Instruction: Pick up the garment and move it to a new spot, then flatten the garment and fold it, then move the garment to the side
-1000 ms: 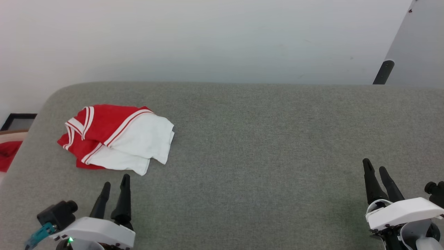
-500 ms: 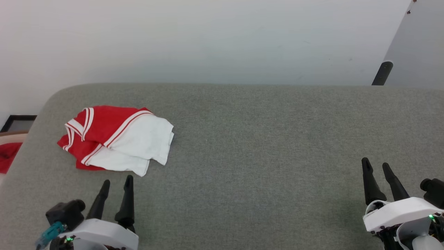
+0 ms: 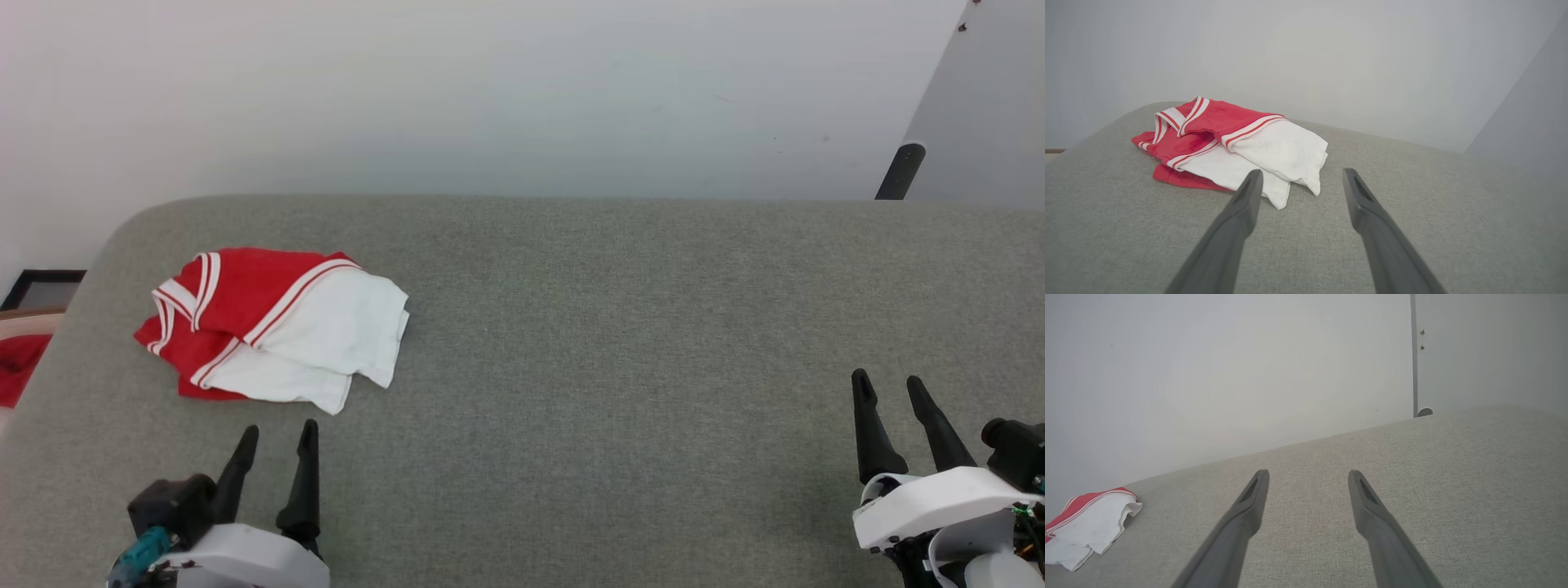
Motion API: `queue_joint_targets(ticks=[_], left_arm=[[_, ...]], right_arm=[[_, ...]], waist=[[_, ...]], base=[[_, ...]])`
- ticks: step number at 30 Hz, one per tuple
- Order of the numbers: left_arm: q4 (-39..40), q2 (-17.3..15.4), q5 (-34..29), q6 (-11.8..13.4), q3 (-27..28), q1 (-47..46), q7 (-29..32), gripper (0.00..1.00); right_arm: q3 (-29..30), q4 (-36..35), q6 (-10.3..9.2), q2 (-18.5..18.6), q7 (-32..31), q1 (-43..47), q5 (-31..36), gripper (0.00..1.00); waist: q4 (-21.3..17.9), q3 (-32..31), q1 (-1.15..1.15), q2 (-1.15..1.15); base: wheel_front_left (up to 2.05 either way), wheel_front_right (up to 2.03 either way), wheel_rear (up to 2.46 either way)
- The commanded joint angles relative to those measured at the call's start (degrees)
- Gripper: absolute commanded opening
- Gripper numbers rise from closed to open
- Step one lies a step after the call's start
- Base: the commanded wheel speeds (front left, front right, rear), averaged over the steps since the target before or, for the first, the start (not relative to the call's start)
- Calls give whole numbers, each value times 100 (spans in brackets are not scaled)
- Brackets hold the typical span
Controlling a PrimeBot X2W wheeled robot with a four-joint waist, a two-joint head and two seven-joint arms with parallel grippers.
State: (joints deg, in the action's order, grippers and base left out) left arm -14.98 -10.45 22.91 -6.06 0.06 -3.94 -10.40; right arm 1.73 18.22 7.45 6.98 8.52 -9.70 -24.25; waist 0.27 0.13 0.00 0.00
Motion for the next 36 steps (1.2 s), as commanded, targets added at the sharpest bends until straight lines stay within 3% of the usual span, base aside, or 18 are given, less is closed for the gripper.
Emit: queue_joint_targets(ticks=[1,36], left_arm=[[19,-47,-155,-20,5,4,-48,100],[-233,-72,-1528,-122,107,29,-442,100]], right_arm=[[28,-40,4,13,53,-35,125,100],[74,126,5,-5,538,97,1398,100]], waist=[[3,0,0,0],[10,5,0,0]], base=[[0,0,0],[0,0,0]])
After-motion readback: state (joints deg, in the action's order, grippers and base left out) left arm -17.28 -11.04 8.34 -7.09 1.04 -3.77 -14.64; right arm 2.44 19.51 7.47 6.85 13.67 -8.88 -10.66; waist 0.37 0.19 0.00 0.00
